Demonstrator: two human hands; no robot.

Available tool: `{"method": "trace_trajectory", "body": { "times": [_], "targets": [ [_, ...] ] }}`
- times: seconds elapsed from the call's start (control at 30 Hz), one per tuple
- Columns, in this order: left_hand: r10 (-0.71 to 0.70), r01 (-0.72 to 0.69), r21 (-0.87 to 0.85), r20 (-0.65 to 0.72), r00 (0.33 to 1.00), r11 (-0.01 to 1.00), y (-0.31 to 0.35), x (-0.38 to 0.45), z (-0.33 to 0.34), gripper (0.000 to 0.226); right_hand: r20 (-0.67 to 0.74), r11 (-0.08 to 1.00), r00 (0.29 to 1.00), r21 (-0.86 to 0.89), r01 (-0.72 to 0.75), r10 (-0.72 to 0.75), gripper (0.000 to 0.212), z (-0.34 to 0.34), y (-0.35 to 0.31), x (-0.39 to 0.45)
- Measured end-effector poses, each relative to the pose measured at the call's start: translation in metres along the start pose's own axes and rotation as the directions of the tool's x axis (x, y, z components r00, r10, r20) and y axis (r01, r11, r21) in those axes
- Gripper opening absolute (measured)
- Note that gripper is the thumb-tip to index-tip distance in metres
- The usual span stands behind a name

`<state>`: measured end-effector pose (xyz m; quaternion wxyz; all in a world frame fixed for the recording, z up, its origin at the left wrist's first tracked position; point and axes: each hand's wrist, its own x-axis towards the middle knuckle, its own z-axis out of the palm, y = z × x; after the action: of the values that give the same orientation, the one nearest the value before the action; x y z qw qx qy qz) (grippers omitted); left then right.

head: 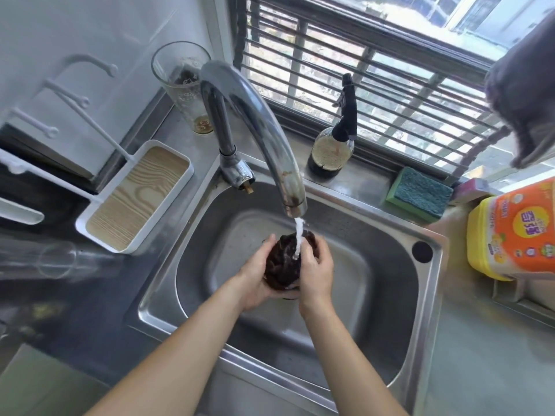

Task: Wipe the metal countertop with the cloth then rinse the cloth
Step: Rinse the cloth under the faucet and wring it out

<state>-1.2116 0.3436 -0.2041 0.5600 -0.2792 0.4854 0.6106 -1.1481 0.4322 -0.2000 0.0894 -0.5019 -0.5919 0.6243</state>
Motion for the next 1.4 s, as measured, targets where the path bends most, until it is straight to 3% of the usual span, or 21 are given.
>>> {"method": "trace_trajectory", "body": {
  "times": [0.07, 0.13, 0.2, 0.27, 0.33, 0.4, 0.43, 0.47, 0.5, 0.6, 0.67, 0.7, 0.8, 0.87, 0.97, 1.03, 1.1, 1.17, 1.27, 1.33, 1.4],
  "targets": [
    [0.140, -0.127, 0.091, -0.153, 0.978, 0.988, 0.001, 0.004, 0.000, 0.047, -0.092, 0.962, 0.985, -0.244, 0.120, -0.146, 0.018, -0.008, 0.007, -0.004],
    [0.249, -0.203, 0.165, -0.330, 0.911, 0.965, 0.007, 0.009, 0.002, 0.045, -0.076, 0.867, 0.937, -0.411, 0.283, -0.341, 0.012, -0.010, 0.010, -0.015],
    [0.181, -0.170, 0.062, -0.362, 0.914, 0.983, 0.012, 0.011, 0.005, 0.052, 0.072, 0.792, 0.894, -0.438, 0.426, -0.442, 0.021, 0.001, 0.012, -0.035],
    [0.131, -0.137, -0.001, -0.287, 0.949, 0.991, 0.010, 0.011, 0.007, 0.057, 0.134, 0.772, 0.884, -0.440, 0.459, -0.449, 0.029, 0.015, 0.011, -0.045],
    [0.237, -0.218, 0.099, -0.270, 0.933, 0.971, -0.003, 0.009, 0.013, 0.044, -0.008, 0.820, 0.944, -0.498, 0.283, -0.330, 0.037, 0.021, 0.001, -0.021],
    [0.330, -0.288, 0.186, -0.258, 0.908, 0.939, -0.016, 0.003, 0.023, 0.031, -0.168, 0.919, 0.986, -0.389, -0.064, -0.002, 0.030, 0.014, -0.016, 0.013],
    [0.350, -0.305, 0.209, -0.227, 0.909, 0.929, -0.018, 0.000, 0.028, 0.029, -0.170, 0.934, 0.975, -0.303, -0.190, 0.143, 0.026, 0.010, -0.020, 0.025],
    [0.366, -0.316, 0.235, -0.213, 0.906, 0.919, -0.015, -0.001, 0.030, 0.029, -0.140, 0.938, 0.972, -0.268, -0.221, 0.189, 0.026, 0.010, -0.021, 0.028],
    [0.375, -0.315, 0.258, -0.233, 0.897, 0.914, -0.009, -0.001, 0.029, 0.032, -0.099, 0.946, 0.985, -0.280, -0.167, 0.144, 0.027, 0.013, -0.021, 0.020],
    [0.337, -0.274, 0.215, -0.358, 0.871, 0.937, 0.018, 0.002, 0.020, 0.035, -0.003, 0.914, 0.959, -0.303, 0.270, -0.284, 0.035, 0.025, -0.004, -0.034],
    [0.323, -0.257, 0.219, -0.353, 0.878, 0.941, 0.020, 0.002, 0.018, 0.030, 0.031, 0.840, 0.911, -0.375, 0.391, -0.410, 0.037, 0.024, -0.001, -0.040],
    [0.325, -0.268, 0.213, -0.308, 0.894, 0.940, 0.015, 0.002, 0.020, 0.029, -0.007, 0.852, 0.931, -0.406, 0.331, -0.365, 0.039, 0.023, -0.004, -0.026],
    [0.309, -0.262, 0.238, -0.189, 0.932, 0.935, -0.006, 0.001, 0.025, 0.036, -0.188, 0.944, 0.982, -0.325, -0.047, -0.016, 0.045, 0.011, -0.025, 0.022],
    [0.316, -0.274, 0.245, -0.154, 0.936, 0.930, -0.003, 0.000, 0.026, 0.033, -0.191, 0.941, 0.980, -0.317, -0.118, 0.058, 0.049, 0.010, -0.029, 0.029],
    [0.337, -0.282, 0.233, -0.241, 0.910, 0.931, 0.014, 0.002, 0.016, 0.029, -0.071, 0.896, 0.967, -0.398, 0.196, -0.243, 0.052, 0.027, -0.011, -0.017],
    [0.355, -0.308, 0.204, -0.264, 0.897, 0.929, 0.015, 0.005, 0.009, 0.018, 0.023, 0.835, 0.934, -0.440, 0.330, -0.357, 0.051, 0.032, -0.001, -0.036],
    [0.378, -0.315, 0.281, -0.207, 0.902, 0.906, 0.007, 0.004, 0.007, 0.017, -0.027, 0.862, 0.965, -0.458, 0.219, -0.259, 0.049, 0.027, -0.002, -0.012],
    [0.379, -0.329, 0.319, -0.109, 0.919, 0.889, -0.003, 0.002, 0.010, 0.024, -0.141, 0.929, 0.989, -0.370, -0.007, -0.049, 0.047, 0.014, -0.005, 0.023],
    [0.319, -0.305, 0.281, -0.006, 0.948, 0.910, -0.006, -0.001, 0.015, 0.028, -0.245, 0.959, 0.950, -0.160, -0.236, 0.193, 0.044, 0.001, -0.006, 0.047],
    [0.293, -0.283, 0.205, -0.017, 0.956, 0.937, -0.003, -0.003, 0.015, 0.026, -0.170, 0.968, 0.965, -0.116, -0.222, 0.201, 0.029, 0.000, 0.002, 0.043],
    [0.292, -0.283, 0.213, -0.013, 0.956, 0.935, 0.000, -0.004, 0.011, 0.027, -0.023, 0.971, 0.972, -0.037, -0.234, 0.233, 0.026, -0.005, 0.006, 0.034]
  ]
}}
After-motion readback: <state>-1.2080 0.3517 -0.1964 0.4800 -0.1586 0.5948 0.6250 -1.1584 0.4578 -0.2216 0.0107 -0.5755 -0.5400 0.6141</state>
